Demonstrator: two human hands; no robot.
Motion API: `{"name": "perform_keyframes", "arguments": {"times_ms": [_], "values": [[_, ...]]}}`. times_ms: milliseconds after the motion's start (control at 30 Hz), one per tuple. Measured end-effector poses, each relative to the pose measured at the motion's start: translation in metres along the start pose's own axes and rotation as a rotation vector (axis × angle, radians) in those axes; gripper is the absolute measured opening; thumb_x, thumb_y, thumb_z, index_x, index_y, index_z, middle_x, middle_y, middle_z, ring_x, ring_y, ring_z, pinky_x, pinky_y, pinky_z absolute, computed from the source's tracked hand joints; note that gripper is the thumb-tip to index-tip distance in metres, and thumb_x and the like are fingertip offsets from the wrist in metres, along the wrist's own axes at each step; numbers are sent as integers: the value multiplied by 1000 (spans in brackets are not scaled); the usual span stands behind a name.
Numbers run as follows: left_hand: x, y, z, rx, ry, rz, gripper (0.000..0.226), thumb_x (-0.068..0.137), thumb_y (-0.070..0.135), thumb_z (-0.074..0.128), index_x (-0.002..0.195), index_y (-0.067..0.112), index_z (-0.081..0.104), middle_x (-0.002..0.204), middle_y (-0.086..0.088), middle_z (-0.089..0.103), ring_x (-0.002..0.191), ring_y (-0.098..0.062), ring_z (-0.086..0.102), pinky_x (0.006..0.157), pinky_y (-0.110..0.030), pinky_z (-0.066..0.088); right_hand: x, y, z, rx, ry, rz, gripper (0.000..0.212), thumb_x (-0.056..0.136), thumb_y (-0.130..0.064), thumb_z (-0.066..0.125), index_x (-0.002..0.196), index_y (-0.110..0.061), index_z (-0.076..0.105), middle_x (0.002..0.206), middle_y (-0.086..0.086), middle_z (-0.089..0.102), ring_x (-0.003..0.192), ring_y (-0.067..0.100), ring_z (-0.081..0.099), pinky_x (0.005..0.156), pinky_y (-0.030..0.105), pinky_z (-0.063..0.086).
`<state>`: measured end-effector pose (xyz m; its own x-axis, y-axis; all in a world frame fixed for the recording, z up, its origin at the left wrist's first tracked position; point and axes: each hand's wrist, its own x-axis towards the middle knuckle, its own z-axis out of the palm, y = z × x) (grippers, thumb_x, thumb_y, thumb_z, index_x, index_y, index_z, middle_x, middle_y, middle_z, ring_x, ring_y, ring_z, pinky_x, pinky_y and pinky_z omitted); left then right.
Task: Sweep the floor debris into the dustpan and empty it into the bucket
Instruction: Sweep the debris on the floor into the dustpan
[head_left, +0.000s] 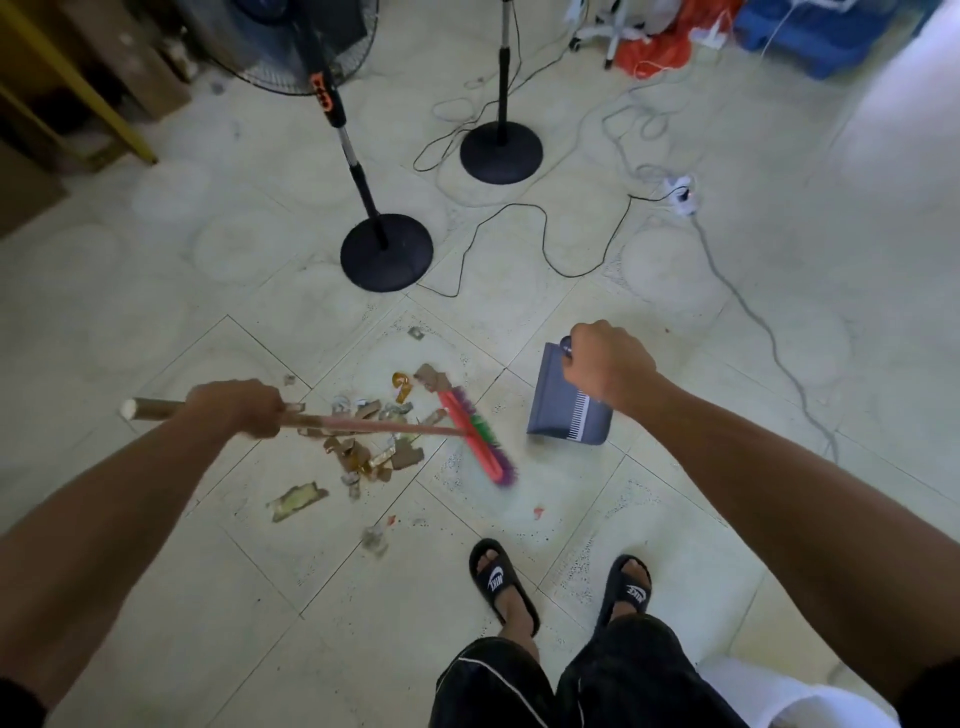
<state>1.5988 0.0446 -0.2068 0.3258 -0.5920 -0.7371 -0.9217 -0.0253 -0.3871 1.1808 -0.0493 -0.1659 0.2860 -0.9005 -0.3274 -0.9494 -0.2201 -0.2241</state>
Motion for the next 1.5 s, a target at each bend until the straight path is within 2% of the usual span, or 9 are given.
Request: {"name": "perform_keyframes", "arguments": {"times_ms": [167,400,533,600,900,1067,1200,1333,1500], "values": [[-8,86,4,-34,-1,190,25,90,26,54,111,28,68,93,7,65,87,-17,63,89,-44,53,5,-1,-5,-53,40,-20,15,91,-19,52,81,-9,56,70,4,44,82,37,62,63,35,45],[-1,198,24,165,102,274,27,92,23,58,118,19,63,104,2,66,87,-19,67,58,-30,45,9,9,-2,-188,5,20,16,94,-21,51,92,-7,59,85,13,52,86,37,62,64,32,38],[7,175,14,163,75,172,13,93,29,59,97,20,67,74,6,59,59,-13,56,42,-28,34,10,19,-9,-168,-14,90,20,93,-17,51,93,0,62,79,14,57,78,34,62,65,36,48],[11,153,7,97,63,102,20,91,36,60,82,19,65,69,6,57,55,-12,51,48,-27,40,15,15,-11,-124,-23,98,17,91,-14,52,84,-2,62,70,10,54,78,36,64,66,37,51],[5,12,36,111,109,-89,23,92,24,56,111,24,69,100,7,69,86,-12,68,72,-24,53,55,-57,-4,-120,-36,-31,13,87,-15,51,77,-12,59,74,7,53,73,30,57,63,29,42],[-16,-50,68,-112,103,-204,31,88,28,49,114,26,66,100,6,66,89,-17,67,69,-29,51,106,-86,-32,-40,27,-64,21,86,-12,50,65,-12,52,88,16,61,72,32,56,65,32,45],[-6,-39,59,-316,44,-246,35,90,29,45,119,21,62,110,-1,64,99,-22,64,85,-36,52,158,-106,-58,21,101,-109,22,87,-15,51,66,-11,43,92,17,59,80,36,59,66,32,42],[46,-3,10,-387,56,-268,36,94,24,42,125,21,59,118,-2,62,104,-21,63,80,-33,47,213,-137,-61,5,84,-190,25,84,-13,53,61,-14,45,89,15,56,77,34,54,66,32,40],[136,31,-80,-375,10,-279,29,93,21,50,118,15,64,112,-1,65,103,-20,63,86,-33,49,298,-164,-58,-138,3,-311,18,87,-15,51,100,-9,61,102,17,60,94,38,61,69,34,41]]}}
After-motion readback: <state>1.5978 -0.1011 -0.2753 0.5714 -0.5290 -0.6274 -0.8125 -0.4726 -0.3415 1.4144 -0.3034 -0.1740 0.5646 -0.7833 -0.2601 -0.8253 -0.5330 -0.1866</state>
